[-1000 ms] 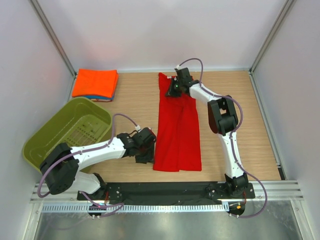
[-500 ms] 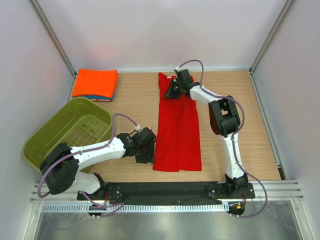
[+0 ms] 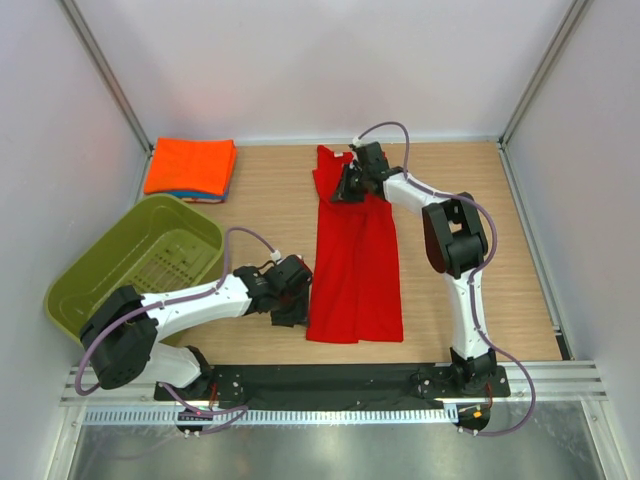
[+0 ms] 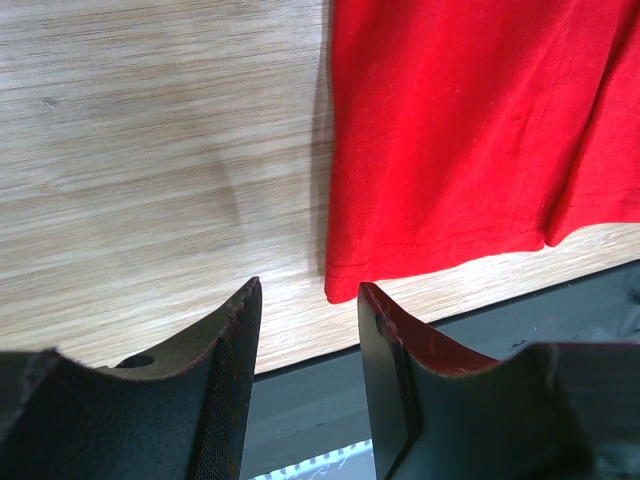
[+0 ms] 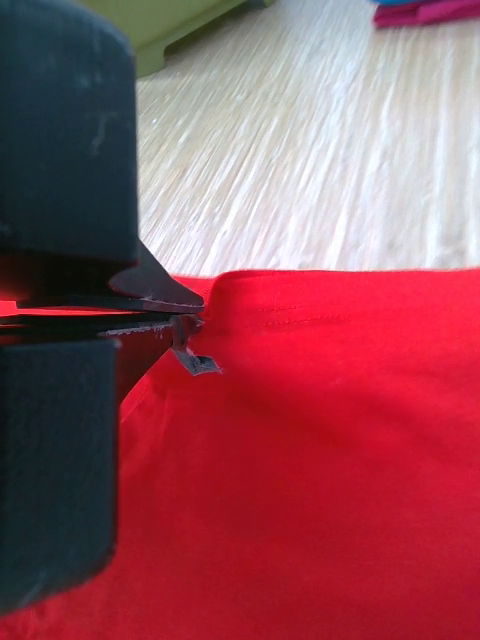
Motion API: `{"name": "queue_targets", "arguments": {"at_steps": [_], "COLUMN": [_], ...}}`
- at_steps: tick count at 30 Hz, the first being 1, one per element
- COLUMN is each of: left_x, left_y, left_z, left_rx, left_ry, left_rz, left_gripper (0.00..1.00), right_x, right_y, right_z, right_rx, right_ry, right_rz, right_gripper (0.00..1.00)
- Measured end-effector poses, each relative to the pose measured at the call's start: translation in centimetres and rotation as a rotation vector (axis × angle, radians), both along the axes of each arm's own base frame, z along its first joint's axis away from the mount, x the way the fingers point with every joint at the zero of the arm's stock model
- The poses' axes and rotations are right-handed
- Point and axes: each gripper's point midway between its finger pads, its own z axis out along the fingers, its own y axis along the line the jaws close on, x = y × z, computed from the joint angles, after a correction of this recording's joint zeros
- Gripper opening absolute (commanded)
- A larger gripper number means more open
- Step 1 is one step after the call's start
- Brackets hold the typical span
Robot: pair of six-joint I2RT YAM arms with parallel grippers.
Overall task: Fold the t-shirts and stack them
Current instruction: Fold the tshirt
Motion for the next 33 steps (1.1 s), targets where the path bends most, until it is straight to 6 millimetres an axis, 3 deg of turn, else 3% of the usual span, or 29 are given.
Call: {"name": "queue_targets", "arguments": {"at_steps": [5, 21, 24, 29, 33], "left_x": [0.0, -0.2, -0.2, -0.1, -0.2], "left_y": [0.0, 0.3, 0.2, 0.1, 0.0], "left_z": [0.0, -0.4, -0.4, -0.5, -0.6], "left_rx": [0.000, 0.006, 0.004, 0.003, 0.000], "left_ry": [0.000, 0.007, 0.006, 0.006, 0.014], "left_rz": [0.000, 0.005, 0.006, 0.006, 0.003], "left_gripper": [0.45, 0.45, 0.45, 0.45, 0.45], "right_x": [-1.2, -0.6, -0.5, 0.1, 0.4], "right_y": [-0.2, -0.1, -1.7, -6.3, -7.7], "right_z": [-1.5, -0.8, -1.2, -3.1, -3.3], "right_rx": [-0.005, 0.071, 0.120, 0.161, 0.188], "right_ry": [0.042, 0.041, 0.056, 0.113, 0.118], "right_rz": [0.011, -0.029, -0.098, -0.255, -0.308], "right_gripper": [0.01, 0.01, 0.01, 0.01, 0.01]}}
